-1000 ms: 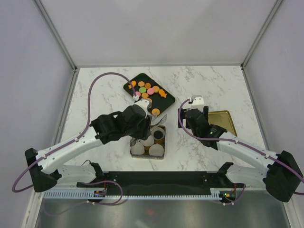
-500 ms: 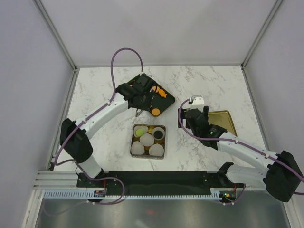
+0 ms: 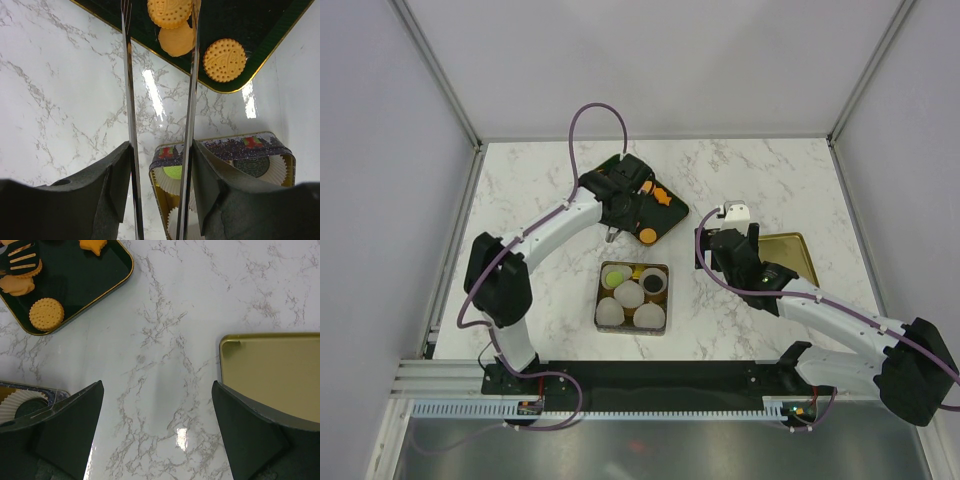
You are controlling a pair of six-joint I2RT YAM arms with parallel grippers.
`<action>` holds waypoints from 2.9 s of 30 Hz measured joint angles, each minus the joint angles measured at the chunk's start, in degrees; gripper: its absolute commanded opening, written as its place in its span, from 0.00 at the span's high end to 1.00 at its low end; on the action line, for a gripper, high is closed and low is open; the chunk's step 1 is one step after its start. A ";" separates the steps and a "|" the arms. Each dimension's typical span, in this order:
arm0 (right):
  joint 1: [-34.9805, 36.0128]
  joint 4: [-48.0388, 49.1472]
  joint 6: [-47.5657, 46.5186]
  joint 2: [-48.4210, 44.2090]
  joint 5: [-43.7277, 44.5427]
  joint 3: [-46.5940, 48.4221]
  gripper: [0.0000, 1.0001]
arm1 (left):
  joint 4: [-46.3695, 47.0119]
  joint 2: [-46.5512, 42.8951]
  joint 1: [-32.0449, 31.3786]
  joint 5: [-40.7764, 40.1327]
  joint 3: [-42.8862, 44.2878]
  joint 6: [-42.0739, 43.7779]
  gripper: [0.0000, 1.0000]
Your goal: Pack the cookies
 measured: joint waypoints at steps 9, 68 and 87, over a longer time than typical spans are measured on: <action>0.00 0.00 -0.02 0.00 0.00 0.00 0.02 | 0.22 1.86 0.26 0.15 0.61 0.46 0.43; 0.00 0.00 -0.04 -0.26 -0.24 0.00 0.02 | -7.74 -44.04 -15.32 7.37 -30.58 -12.26 0.60; 0.00 0.00 -0.04 -0.22 -0.24 0.00 0.02 | -10.36 -45.77 -22.32 7.52 -34.10 -20.06 0.51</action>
